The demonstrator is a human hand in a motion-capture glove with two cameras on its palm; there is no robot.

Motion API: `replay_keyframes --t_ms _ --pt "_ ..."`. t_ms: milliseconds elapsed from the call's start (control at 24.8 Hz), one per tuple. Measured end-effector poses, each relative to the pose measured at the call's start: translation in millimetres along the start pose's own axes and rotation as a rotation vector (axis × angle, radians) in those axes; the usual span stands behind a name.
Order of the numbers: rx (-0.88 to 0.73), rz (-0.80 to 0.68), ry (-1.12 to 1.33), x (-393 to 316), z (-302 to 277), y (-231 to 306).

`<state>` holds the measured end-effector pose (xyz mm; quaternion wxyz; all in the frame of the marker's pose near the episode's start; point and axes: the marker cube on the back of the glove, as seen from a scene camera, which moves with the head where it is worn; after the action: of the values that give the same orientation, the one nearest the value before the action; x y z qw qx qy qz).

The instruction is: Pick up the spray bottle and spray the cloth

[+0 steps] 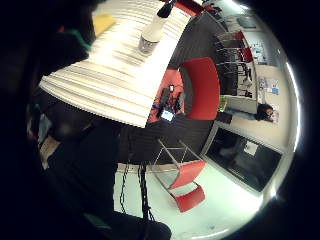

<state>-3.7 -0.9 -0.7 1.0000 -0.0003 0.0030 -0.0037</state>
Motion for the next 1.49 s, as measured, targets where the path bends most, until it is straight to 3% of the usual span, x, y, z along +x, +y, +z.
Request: replay_keyframes --t_ms 1087,1490 --pt "-0.008 -0.068 0.016 -16.4 -4.8 -14.0" --pt "0.017 -0.044 -0.254 -19.7 4.0 -19.1"
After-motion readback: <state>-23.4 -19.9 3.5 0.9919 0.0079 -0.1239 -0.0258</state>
